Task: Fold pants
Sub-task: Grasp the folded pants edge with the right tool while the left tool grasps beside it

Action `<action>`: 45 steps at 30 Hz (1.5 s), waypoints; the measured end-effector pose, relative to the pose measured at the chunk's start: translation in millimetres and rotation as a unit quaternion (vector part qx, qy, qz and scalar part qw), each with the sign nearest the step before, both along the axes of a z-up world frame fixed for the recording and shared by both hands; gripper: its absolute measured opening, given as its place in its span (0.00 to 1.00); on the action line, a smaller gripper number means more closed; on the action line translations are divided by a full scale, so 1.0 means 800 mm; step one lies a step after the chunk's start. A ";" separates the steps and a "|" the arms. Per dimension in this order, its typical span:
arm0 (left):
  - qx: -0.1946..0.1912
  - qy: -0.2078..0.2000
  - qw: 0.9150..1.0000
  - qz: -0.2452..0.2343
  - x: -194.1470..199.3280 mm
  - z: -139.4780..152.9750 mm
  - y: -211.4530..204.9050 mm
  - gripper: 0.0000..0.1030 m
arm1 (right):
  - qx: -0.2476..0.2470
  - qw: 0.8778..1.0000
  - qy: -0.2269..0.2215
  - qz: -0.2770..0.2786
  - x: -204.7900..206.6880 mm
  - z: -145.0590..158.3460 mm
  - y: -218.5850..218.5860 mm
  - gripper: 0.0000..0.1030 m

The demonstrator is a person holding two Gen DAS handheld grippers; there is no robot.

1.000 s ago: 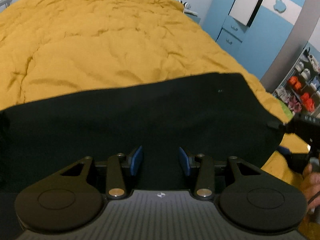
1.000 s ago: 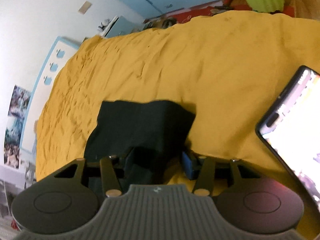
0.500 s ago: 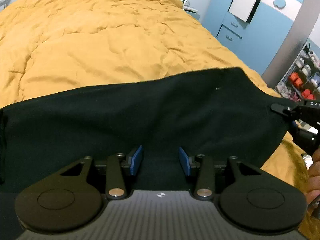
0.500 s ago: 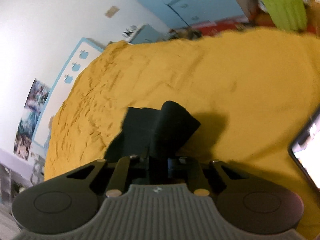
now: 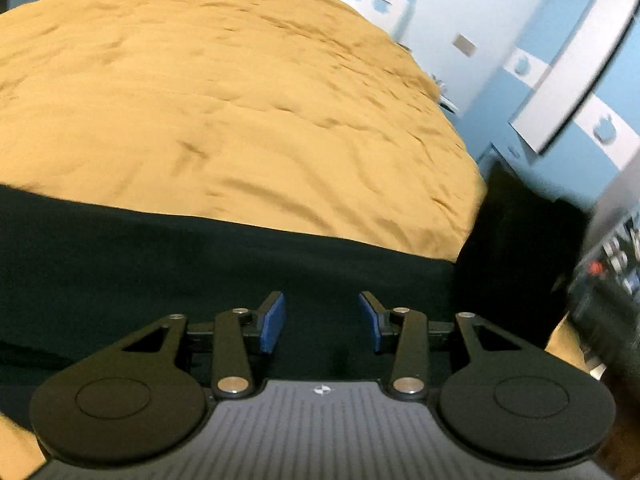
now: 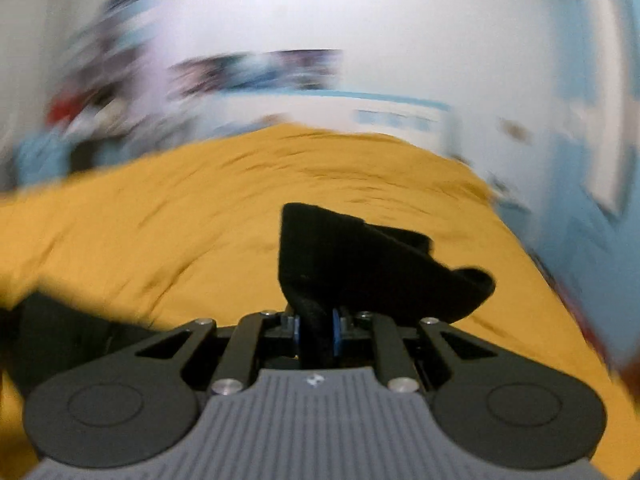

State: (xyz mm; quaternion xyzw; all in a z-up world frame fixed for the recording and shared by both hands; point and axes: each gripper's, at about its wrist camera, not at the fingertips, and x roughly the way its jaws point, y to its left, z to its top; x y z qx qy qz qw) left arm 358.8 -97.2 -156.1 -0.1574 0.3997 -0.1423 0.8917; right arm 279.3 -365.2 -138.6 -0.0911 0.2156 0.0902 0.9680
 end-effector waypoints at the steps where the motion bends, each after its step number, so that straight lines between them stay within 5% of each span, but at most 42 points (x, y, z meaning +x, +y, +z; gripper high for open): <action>1: -0.004 0.004 1.000 0.005 0.000 -0.001 0.008 0.47 | -0.023 0.999 0.008 0.026 -0.001 -0.012 0.018 0.09; 5: -0.010 0.027 1.000 0.011 0.000 -0.015 0.021 0.47 | -0.126 0.984 0.082 0.099 -0.002 -0.076 0.076 0.12; 8: -0.022 0.039 0.999 0.009 -0.001 -0.024 0.020 0.49 | -0.168 0.976 0.085 0.110 -0.012 -0.094 0.090 0.16; 12: -0.052 0.070 0.996 -0.008 0.007 -0.034 0.010 0.59 | -0.171 0.975 0.079 0.114 -0.014 -0.080 0.094 0.28; 16: -0.073 0.090 0.993 -0.012 0.015 -0.041 -0.005 0.60 | -0.199 0.971 0.066 0.115 -0.022 -0.083 0.093 0.28; 21: -0.117 0.112 0.987 0.007 0.016 -0.047 0.004 0.60 | -0.195 0.972 0.052 0.119 -0.032 -0.081 0.096 0.10; 27: -0.217 0.134 0.967 0.031 0.013 -0.052 0.026 0.82 | -0.204 0.971 0.020 0.126 -0.048 -0.072 0.094 0.09; 30: -0.224 0.160 0.961 0.030 0.024 -0.060 0.015 0.82 | -0.209 0.970 0.026 0.125 -0.046 -0.076 0.095 0.09; 34: -0.294 0.160 0.941 0.041 0.023 -0.064 0.016 0.82 | -0.211 0.970 0.033 0.118 -0.036 -0.076 0.102 0.09; 37: -0.277 0.158 0.947 0.044 0.027 -0.060 0.009 0.85 | -0.214 0.969 0.027 0.118 -0.035 -0.076 0.109 0.09; 41: -0.268 0.189 0.944 0.030 0.037 -0.076 -0.009 0.85 | -0.214 0.969 0.018 0.118 -0.033 -0.070 0.113 0.09; 43: -0.270 0.188 0.944 0.027 0.041 -0.081 -0.019 0.81 | -0.216 0.969 0.018 0.120 -0.036 -0.071 0.111 0.09; 44: -0.273 0.183 0.944 0.020 0.042 -0.081 -0.023 0.66 | -0.217 0.968 0.018 0.122 -0.037 -0.070 0.111 0.09; 45: -0.270 0.180 0.946 0.012 0.043 -0.081 -0.028 0.33 | -0.217 0.968 0.019 0.123 -0.037 -0.070 0.110 0.10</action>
